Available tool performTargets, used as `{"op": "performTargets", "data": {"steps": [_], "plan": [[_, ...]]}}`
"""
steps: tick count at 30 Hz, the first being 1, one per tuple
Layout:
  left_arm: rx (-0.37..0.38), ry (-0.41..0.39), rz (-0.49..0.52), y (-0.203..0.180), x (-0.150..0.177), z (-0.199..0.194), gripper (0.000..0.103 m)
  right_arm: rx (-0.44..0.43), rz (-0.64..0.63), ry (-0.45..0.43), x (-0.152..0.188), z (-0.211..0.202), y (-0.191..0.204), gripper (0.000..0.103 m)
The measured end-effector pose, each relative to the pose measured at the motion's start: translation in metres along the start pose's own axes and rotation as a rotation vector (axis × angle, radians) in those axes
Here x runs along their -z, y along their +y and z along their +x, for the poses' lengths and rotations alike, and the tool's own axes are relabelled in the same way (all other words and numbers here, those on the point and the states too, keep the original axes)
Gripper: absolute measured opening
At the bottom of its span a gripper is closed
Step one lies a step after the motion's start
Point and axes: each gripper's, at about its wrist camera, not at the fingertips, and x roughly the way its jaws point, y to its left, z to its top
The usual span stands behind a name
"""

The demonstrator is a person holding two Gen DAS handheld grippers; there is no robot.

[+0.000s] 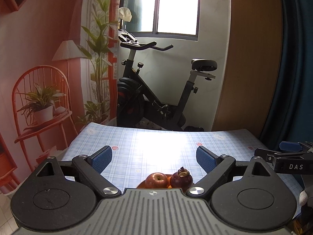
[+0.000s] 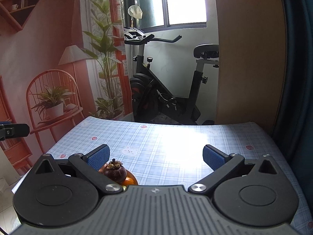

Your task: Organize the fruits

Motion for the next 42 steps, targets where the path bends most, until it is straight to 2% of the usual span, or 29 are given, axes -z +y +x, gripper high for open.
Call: {"op": "performTargets", "data": {"steps": [42], "plan": [[-0.015,-0.013,-0.008,-0.0019,-0.0024,-0.0063,0.096,-0.006,0.002,-0.013,-0.0022,-0.0109,0.0003,0.103]]}}
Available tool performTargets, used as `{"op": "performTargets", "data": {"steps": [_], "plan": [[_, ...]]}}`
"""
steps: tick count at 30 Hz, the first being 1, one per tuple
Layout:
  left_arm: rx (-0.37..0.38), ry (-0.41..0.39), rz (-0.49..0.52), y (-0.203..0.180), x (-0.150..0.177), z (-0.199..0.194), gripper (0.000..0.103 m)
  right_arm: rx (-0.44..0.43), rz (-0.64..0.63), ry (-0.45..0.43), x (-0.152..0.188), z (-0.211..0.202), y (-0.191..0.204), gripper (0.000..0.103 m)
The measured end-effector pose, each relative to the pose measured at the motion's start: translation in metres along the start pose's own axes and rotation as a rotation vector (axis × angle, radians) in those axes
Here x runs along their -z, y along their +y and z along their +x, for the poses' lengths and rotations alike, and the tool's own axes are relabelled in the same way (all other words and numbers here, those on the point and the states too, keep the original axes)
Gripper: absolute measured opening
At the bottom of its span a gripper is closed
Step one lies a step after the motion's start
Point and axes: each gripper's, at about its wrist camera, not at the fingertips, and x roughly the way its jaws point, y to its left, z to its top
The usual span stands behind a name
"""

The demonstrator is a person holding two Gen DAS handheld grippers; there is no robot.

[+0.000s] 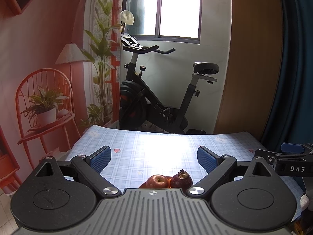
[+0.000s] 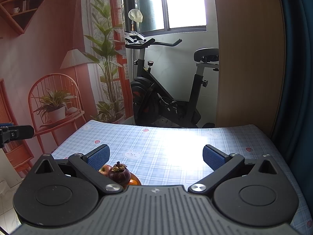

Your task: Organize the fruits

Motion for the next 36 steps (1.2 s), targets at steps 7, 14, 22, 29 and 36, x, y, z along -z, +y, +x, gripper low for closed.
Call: {"op": "performTargets", "data": {"steps": [7,14,22,29,36], "plan": [[-0.001,0.0,-0.003,0.0005,0.0001,-0.0002,0.096,0.001,0.0,0.0,0.0001,-0.0001,-0.0001,0.103],[0.0,0.0,-0.006,0.0003,-0.0002,-0.0002,0.097,0.0,0.001,0.0,0.0002,0.0,0.0,0.103],[0.001,-0.001,-0.007,0.001,-0.0005,-0.0002,0.097,0.001,0.001,-0.001,0.0004,0.0,-0.0003,0.103],[-0.002,-0.003,-0.01,0.0005,0.0001,-0.0004,0.097,-0.001,0.002,-0.001,0.0003,-0.0001,-0.0003,0.103],[-0.003,-0.003,-0.011,0.0008,0.0002,-0.0008,0.097,-0.001,0.002,0.0,0.0006,0.0001,-0.0006,0.103]]}}
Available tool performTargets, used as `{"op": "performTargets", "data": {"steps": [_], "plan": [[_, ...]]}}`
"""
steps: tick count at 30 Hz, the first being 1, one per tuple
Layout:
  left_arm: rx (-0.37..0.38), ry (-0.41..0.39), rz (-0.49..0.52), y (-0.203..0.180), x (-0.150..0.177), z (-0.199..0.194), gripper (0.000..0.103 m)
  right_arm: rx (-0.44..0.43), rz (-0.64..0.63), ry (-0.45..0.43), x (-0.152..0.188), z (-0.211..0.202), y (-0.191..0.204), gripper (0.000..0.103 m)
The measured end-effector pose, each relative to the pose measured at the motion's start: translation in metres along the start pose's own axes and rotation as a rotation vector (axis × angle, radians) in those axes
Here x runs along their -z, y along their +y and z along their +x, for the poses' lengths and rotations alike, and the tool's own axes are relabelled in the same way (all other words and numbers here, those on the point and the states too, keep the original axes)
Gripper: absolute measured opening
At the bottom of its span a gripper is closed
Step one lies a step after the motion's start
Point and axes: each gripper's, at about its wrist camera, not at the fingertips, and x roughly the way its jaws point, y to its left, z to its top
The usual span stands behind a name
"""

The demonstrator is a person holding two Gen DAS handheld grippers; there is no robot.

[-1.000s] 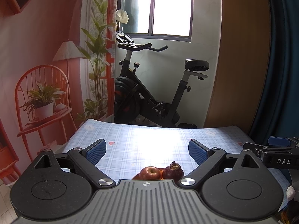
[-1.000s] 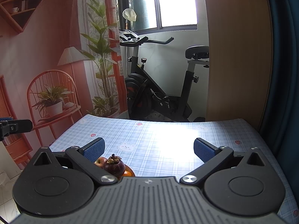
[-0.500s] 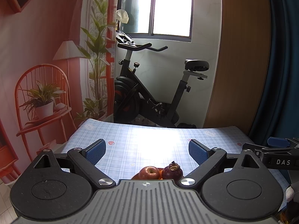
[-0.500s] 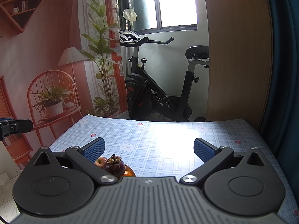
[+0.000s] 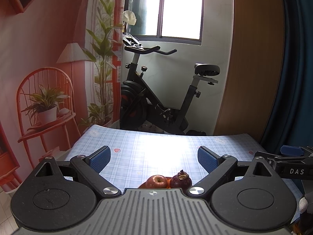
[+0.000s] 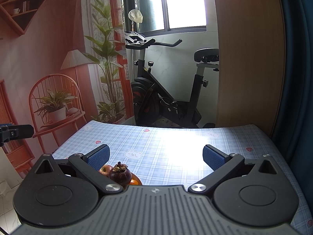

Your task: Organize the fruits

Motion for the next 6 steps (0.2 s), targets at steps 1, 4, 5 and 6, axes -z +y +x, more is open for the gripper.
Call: {"op": "performTargets", "data": {"steps": [1,4,5,6], "plan": [[0.001,0.0,0.0,0.0002,0.0,0.0,0.097,0.0,0.0,0.0,0.0001,0.0001,-0.0001,0.103],[-0.001,0.001,-0.002,0.0005,-0.0004,-0.0003,0.097,0.0,0.0,0.0,0.0002,0.0001,0.0,0.103],[-0.001,0.003,-0.004,0.0005,-0.0004,-0.0002,0.097,0.0,0.0,0.0,0.0002,0.0001,0.0,0.103],[-0.002,0.004,-0.008,-0.0001,-0.0006,-0.0003,0.097,0.001,0.0,0.0,0.0002,0.0,0.0,0.103]]}}
